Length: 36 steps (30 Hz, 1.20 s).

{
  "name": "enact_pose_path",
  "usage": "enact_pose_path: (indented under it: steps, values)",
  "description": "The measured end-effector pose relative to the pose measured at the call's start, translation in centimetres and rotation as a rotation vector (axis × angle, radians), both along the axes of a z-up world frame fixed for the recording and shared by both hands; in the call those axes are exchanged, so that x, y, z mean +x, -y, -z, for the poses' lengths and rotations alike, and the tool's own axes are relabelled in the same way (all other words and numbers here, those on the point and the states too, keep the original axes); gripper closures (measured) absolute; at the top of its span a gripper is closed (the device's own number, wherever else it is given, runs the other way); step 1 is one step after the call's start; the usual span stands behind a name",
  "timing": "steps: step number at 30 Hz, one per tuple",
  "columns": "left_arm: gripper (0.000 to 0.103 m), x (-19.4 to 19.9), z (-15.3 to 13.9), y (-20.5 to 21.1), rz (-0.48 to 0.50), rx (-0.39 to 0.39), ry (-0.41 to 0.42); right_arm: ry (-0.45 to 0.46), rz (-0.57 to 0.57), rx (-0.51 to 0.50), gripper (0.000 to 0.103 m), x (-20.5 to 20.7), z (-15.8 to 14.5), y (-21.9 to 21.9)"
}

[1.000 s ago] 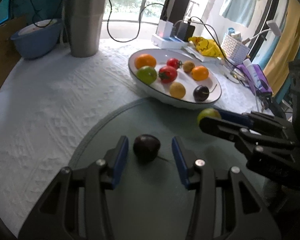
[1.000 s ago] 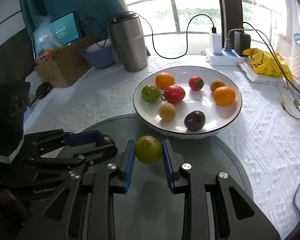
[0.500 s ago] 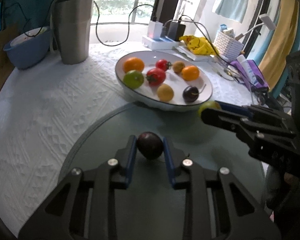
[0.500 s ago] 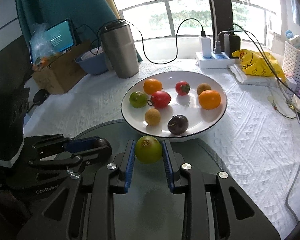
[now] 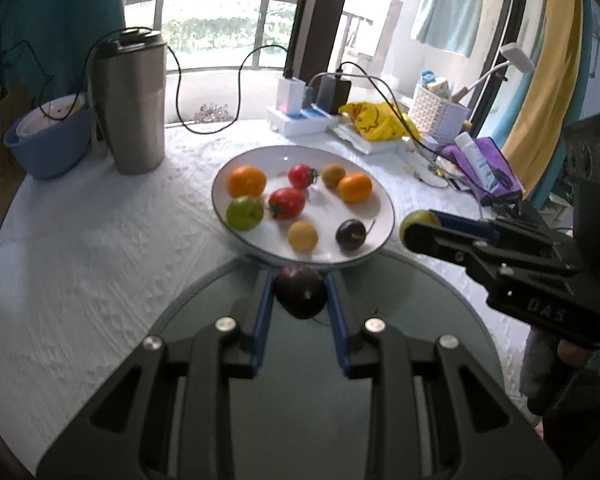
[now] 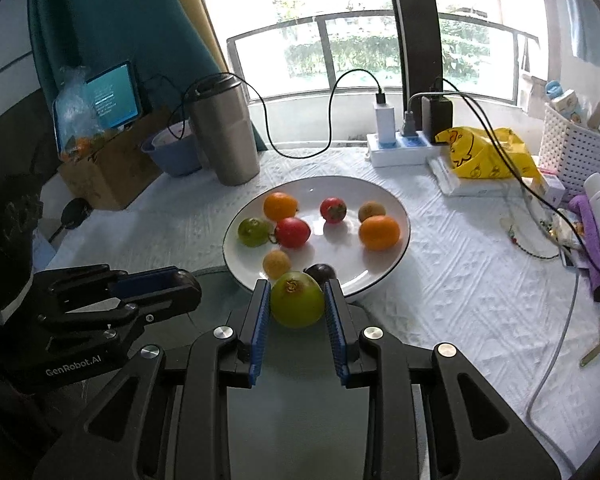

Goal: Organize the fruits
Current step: 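Carry the plum and lime onto the white plate and open both grippers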

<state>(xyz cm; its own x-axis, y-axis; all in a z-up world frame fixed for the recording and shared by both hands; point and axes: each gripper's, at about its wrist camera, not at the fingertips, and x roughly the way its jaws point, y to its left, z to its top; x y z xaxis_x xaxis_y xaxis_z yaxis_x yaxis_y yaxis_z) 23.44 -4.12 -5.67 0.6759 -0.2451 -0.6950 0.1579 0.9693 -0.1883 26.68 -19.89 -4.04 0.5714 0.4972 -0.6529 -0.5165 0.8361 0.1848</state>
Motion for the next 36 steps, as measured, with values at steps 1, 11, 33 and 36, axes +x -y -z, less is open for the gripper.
enact_pose_path:
  steps: [1,11,33,36]
  values:
    - [0.075,0.2,-0.1,0.1,0.001,0.000,0.000,0.001,0.001,0.001,0.074,0.1,-0.1,0.1]
    - [0.075,2.5,-0.5,0.5,0.001,0.007,0.000,-0.001,0.011,0.012,0.074,2.2,-0.1,0.9]
    - [0.075,7.3,2.4,0.7,-0.020,0.041,-0.054,-0.037,-0.006,-0.014,0.073,7.2,2.9,0.2]
    - [0.074,7.4,2.4,0.6,-0.021,0.044,-0.049,-0.049,-0.003,-0.022,0.073,7.5,3.4,0.1]
